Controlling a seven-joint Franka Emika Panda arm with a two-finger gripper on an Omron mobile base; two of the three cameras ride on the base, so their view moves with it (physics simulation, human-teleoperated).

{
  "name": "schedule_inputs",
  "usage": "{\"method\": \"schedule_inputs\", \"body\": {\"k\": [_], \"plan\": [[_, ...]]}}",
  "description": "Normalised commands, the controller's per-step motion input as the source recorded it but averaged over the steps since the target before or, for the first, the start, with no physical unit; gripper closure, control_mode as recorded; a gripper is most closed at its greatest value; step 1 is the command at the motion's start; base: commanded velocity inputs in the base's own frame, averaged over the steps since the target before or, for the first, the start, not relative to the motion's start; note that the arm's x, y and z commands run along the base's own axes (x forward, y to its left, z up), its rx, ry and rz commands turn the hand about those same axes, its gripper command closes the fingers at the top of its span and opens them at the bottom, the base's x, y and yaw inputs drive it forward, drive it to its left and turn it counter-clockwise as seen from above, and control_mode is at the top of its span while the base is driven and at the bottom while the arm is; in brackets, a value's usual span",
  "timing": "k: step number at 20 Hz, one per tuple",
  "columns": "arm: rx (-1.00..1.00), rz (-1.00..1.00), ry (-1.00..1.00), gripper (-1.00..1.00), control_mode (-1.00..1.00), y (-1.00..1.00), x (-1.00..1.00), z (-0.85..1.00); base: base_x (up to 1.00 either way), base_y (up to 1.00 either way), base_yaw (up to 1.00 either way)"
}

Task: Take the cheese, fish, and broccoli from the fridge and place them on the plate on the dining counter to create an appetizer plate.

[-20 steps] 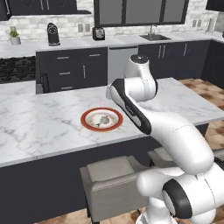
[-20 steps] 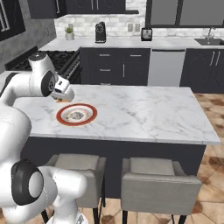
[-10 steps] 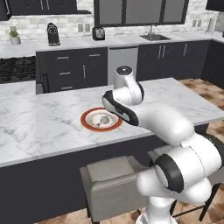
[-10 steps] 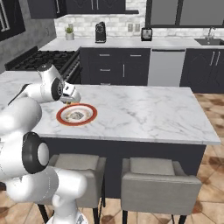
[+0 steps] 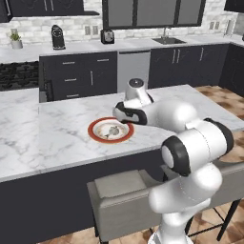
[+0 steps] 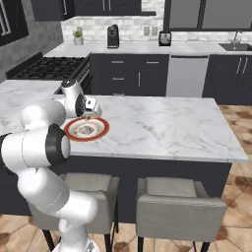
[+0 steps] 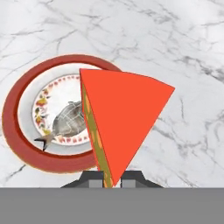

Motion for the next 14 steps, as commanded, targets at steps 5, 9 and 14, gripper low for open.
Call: {"method": "schedule_inputs", "body": {"k": [5, 9, 14], "plan": [[0.00, 0.12, 0.00, 1.00, -1.00, -0.14, 0.26, -0.56, 0.00, 0.00, 0.00], [0.00, 0.09, 0.00, 1.00, -1.00, -0.01, 0.26, -0.59, 0.00, 0.00, 0.00], [0.00, 0.07, 0.00, 1.00, -1.00, 0.00, 0.31, -0.51, 0.00, 0.00, 0.00]]}}
